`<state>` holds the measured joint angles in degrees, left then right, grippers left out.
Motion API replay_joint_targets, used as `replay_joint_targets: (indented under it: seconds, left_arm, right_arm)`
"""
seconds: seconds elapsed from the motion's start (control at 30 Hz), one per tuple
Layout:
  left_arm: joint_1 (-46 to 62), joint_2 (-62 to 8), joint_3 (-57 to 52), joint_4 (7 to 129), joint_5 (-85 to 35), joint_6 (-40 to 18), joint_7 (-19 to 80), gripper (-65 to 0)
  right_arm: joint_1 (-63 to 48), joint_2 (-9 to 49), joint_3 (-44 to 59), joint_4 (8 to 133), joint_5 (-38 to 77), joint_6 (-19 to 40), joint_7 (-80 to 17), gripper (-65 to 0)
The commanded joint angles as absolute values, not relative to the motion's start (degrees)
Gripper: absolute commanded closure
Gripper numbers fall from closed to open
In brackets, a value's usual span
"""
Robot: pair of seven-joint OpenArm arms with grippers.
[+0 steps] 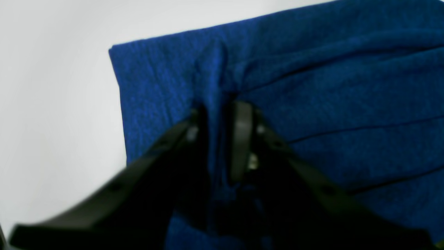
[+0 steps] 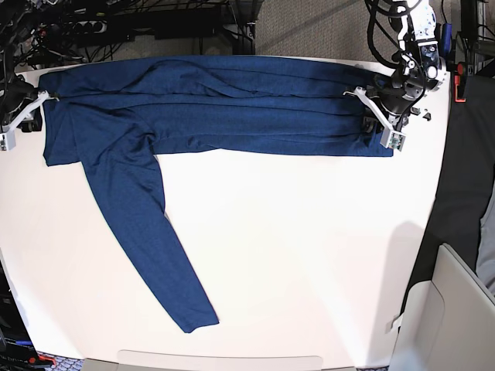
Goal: Fold the T-shirt properly
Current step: 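Release the hem and move the right gripper to the hanging sleeve, then grasp the hanging sleeve with the right gripper and lift it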
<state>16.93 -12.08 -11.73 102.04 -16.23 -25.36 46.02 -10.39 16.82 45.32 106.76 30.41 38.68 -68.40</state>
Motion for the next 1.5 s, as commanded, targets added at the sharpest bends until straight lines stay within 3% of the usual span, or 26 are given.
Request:
replay_joint_targets:
  seconds: [0.0, 0.2, 0.33, 0.47, 0.7, 1.13, 1.37, 1.43, 1.47]
  left_arm:
    - [16.7, -12.7, -12.2, 103.3, -16.6, -25.4, 44.8, -14.8]
    - [16.6, -12.4, -14.3, 103.3, -16.6, -25.4, 45.0, -23.4]
    - [15.5, -12.4, -14.3, 103.3, -16.6, -25.4, 45.2, -30.2]
    - [15.5, -12.4, -14.4, 103.3, -16.7, -25.4, 44.9, -31.3]
    - [15.5, -12.4, -14.5, 103.3, -16.8, -25.4, 44.9, -31.3]
    - [15.4, -12.4, -14.5, 105.4, -16.9, -25.4, 44.9, -31.3]
    - [15.4, -12.4, -14.5, 105.8, -16.9, -25.4, 44.9, -31.3]
    - [15.4, -12.4, -14.5, 105.8, -16.9, -25.4, 44.9, -31.3]
    - [15.4, -12.4, -14.5, 105.8, -16.9, -25.4, 44.9, -31.3]
  right_arm:
    - [-9.4, 17.3, 47.0, 107.8, 31.2, 38.6, -67.2, -13.6]
    - [0.1, 15.4, 45.8, 106.7, 29.4, 38.5, -67.2, -22.2]
    - [9.5, 13.6, 40.0, 101.2, 19.0, 38.5, -67.1, -27.2]
    - [17.4, 11.9, 32.6, 91.6, 11.4, 38.5, -60.9, -29.8]
    - [28.1, 10.3, 25.2, 74.8, 1.1, 38.5, -49.0, -29.8]
    - [40.1, 8.8, 25.0, 42.3, -11.4, 38.5, -24.6, -29.8]
    - [40.6, 8.7, 24.9, 36.9, -11.6, 34.6, -23.3, -29.4]
    - [40.6, 8.7, 24.9, 36.1, -11.6, 34.6, -26.0, -25.2]
    - [40.6, 8.7, 24.9, 36.0, -11.3, 34.7, -28.0, -20.0]
